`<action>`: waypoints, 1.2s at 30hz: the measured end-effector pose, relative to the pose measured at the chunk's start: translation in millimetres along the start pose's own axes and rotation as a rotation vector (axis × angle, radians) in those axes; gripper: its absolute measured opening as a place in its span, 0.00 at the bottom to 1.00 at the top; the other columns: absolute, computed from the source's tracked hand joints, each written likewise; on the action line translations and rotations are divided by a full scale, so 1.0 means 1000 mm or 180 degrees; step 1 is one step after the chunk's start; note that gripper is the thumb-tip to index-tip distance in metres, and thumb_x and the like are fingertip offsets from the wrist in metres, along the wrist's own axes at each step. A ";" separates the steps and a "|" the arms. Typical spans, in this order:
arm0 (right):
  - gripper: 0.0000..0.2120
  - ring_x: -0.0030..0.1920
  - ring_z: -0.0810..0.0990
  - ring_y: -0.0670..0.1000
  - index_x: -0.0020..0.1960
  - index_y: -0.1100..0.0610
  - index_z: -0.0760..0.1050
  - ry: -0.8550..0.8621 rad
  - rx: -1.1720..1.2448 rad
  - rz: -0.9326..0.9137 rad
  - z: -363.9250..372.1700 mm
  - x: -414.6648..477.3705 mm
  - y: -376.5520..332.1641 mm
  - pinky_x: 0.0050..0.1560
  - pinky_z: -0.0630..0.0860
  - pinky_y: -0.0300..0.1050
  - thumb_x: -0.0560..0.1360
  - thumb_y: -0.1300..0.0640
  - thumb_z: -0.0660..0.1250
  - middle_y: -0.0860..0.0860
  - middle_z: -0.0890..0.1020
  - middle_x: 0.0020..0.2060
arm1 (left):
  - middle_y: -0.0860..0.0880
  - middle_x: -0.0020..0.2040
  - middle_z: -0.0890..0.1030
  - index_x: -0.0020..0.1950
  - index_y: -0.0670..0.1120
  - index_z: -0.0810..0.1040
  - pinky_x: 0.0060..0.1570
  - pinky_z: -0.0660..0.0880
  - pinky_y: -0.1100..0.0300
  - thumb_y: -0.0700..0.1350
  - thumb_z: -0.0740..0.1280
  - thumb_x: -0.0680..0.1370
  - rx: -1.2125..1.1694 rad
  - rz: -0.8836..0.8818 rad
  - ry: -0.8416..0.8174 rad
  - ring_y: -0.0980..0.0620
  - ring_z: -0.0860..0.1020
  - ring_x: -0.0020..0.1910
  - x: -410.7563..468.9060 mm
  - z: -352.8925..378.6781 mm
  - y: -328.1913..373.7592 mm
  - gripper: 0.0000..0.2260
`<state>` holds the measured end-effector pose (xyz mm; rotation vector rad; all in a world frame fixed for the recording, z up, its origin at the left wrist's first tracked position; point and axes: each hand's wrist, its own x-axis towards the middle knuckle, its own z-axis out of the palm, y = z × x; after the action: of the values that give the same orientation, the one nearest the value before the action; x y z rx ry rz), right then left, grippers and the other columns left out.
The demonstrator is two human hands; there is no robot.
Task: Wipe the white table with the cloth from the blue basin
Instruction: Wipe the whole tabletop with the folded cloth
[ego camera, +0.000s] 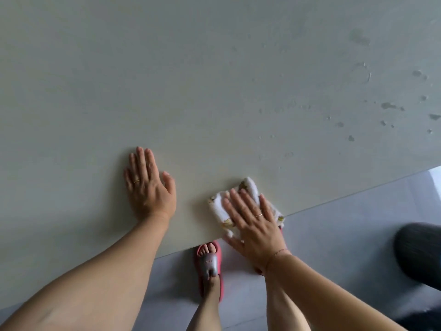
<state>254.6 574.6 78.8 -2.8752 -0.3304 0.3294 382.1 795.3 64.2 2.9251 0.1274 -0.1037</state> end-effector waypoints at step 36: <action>0.12 0.47 0.77 0.54 0.56 0.56 0.76 0.0351 0.1820 0.2827 -0.085 -0.003 0.094 0.46 0.72 0.46 0.73 0.58 0.68 0.54 0.78 0.49 | 0.49 0.47 0.82 0.54 0.45 0.76 0.44 0.73 0.58 0.41 0.65 0.77 -0.2436 -0.1130 -0.1103 0.47 0.79 0.46 -0.066 -0.020 0.183 0.07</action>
<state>290.8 467.6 136.6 -2.2770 0.9305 0.3263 334.5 616.2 126.3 2.0624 0.5021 -0.4913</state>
